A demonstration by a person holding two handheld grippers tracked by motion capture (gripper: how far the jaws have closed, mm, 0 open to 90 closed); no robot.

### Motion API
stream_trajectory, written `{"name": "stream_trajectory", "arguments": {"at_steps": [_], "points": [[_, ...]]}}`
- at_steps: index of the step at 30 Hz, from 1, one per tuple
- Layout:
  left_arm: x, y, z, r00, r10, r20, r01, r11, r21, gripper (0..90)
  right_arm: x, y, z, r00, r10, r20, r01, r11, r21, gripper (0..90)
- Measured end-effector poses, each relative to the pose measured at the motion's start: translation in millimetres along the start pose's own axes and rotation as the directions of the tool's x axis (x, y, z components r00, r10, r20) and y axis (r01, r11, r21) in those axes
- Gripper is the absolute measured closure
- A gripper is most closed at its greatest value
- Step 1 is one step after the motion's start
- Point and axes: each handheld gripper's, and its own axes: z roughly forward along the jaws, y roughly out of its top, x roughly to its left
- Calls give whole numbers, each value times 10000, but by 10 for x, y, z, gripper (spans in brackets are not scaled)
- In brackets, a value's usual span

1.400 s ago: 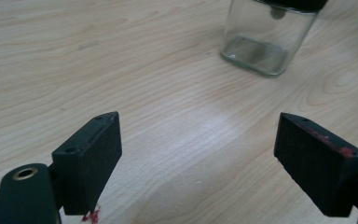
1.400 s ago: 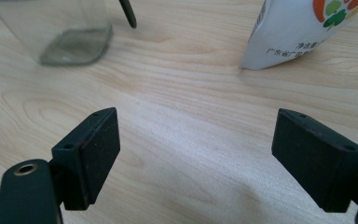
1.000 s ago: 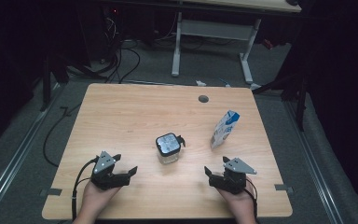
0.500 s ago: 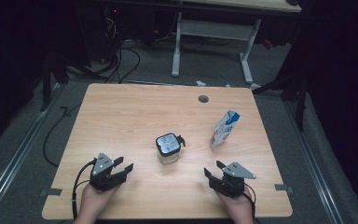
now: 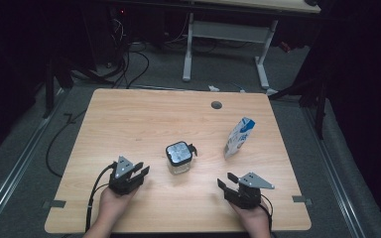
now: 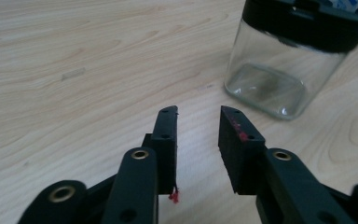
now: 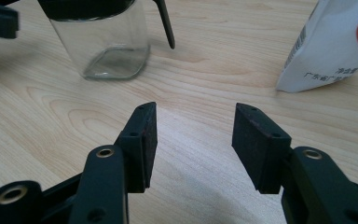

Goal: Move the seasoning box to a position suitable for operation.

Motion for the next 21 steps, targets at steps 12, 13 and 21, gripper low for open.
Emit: {"name": "stream_trajectory", "arguments": {"at_steps": [12,13,21], "points": [[-80,289,307,9992,287,-275,-288,9996,-44,772,11,6,5,9999,-111,-86,112,9999,51,509],[-79,303,321,9990,334,-294,-335,9994,-45,788,15,9,3,9999,-131,-85,131,9999,28,509],[-60,441,486,9998,168,-119,-169,9998,-104,900,54,23,-15,9991,-381,-165,381,9993,-6,613]]}}
